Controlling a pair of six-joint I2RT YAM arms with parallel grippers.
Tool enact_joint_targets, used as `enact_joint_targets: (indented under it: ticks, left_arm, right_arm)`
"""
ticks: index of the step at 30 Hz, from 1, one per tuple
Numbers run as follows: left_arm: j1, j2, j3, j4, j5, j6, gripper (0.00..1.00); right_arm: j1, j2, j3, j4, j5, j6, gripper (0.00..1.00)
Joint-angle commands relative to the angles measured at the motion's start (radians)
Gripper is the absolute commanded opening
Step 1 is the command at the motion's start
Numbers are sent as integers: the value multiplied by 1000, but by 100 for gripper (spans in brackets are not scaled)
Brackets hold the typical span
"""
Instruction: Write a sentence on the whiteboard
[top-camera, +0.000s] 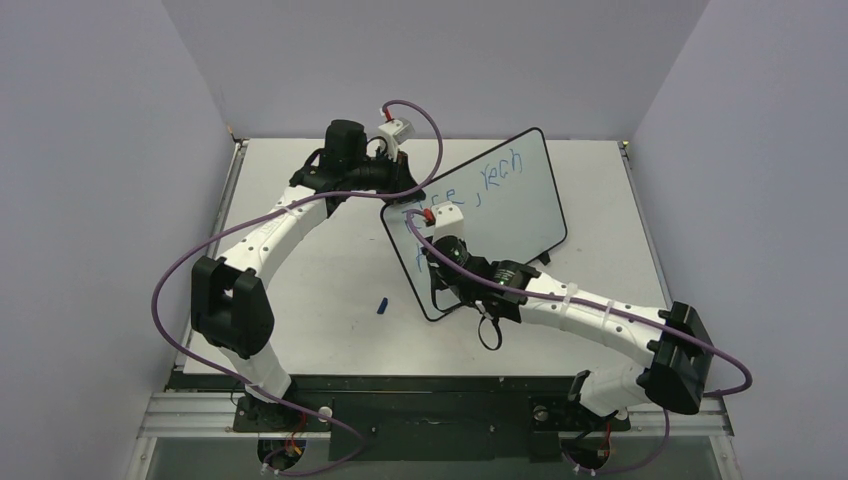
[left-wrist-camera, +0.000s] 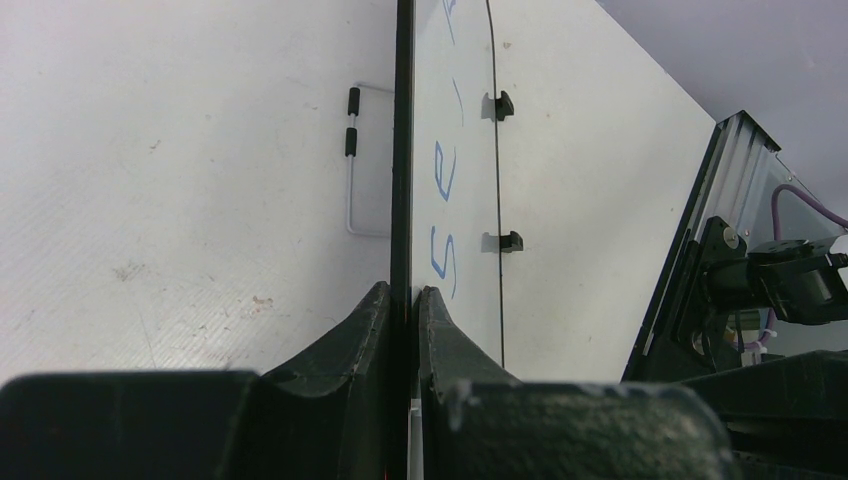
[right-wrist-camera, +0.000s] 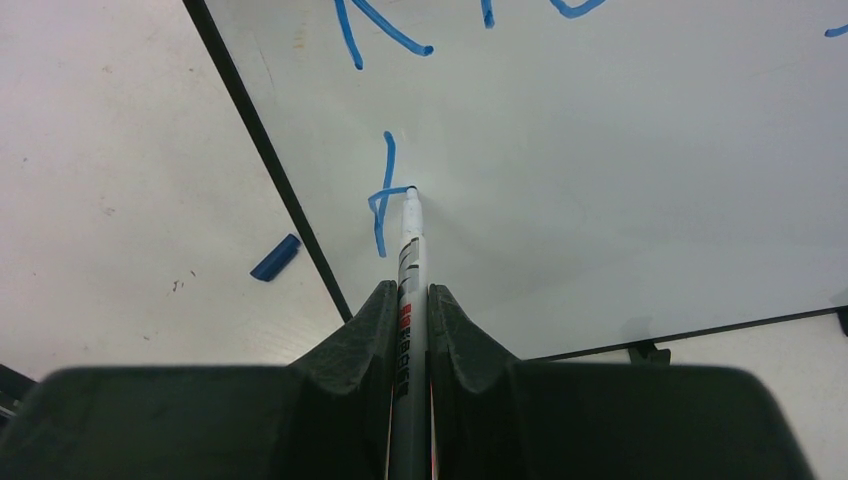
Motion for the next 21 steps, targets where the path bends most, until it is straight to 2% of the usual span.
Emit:
enact_joint_targets:
  ticks: [1,10,21]
  left_arm:
    - [0,-77,3,84,-28,61,0]
    - [0,-74,4,88,-33,60,0]
    - [2,-71,4,88,-34,63,0]
  right_arm:
    - [-9,-25,-47,21,-17,29,0]
    - [-2,-46,-110,32,-66,51,0]
    - [3,-101,-85,2,-60,53,0]
